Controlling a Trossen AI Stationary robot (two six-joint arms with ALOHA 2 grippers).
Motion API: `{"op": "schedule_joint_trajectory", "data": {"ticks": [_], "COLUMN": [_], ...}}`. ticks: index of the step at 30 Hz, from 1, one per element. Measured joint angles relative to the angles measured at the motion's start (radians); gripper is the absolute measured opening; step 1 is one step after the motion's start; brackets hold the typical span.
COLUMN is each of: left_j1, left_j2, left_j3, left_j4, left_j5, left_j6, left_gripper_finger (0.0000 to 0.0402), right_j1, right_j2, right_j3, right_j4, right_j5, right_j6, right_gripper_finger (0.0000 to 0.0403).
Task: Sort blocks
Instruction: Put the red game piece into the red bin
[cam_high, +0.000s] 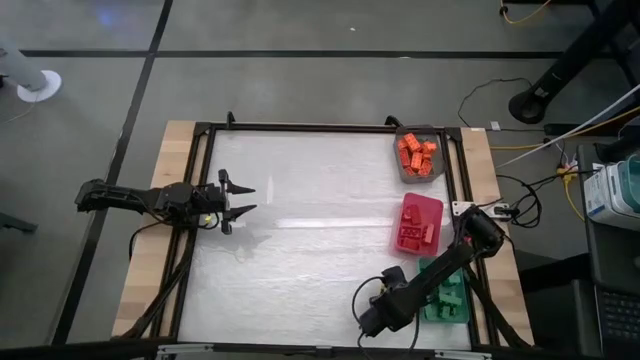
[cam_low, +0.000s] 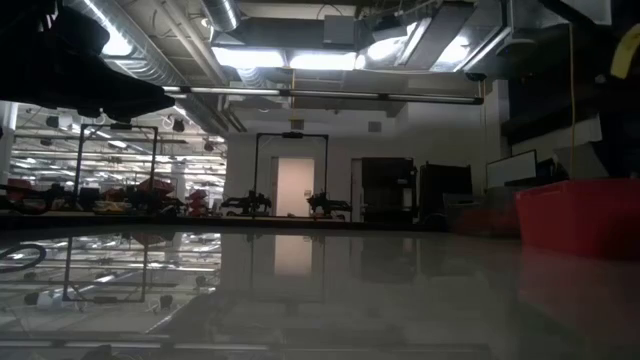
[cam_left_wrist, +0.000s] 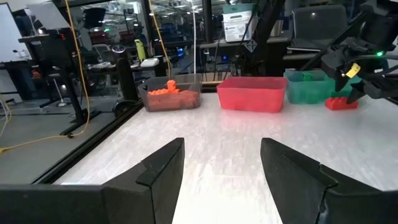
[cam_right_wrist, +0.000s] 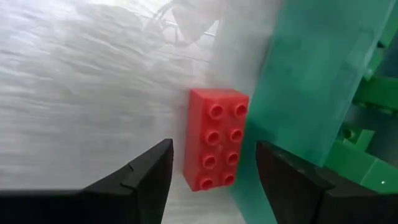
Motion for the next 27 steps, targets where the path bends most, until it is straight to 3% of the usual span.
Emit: {"op": "schedule_joint_trajectory", "data": {"ticks": [19, 27], "left_j1": [0.0, 0.0], "left_j2": [0.0, 0.0], "left_j3": [0.0, 0.0], "left_j4": [0.0, 0.0], "left_j5": [0.0, 0.0], "left_j6": [0.0, 0.0], "left_gripper_finger": [0.02, 0.02], "right_j1": [0.041, 0.04], "right_j2": [0.039, 0.038], "right_j3": [-0.001, 0.044], "right_j4": [0.101, 0.136], "right_j5": [0.033, 0.123], "right_j6": [0.057, 0.048], "right_gripper_finger": [0.023, 0.023]}}
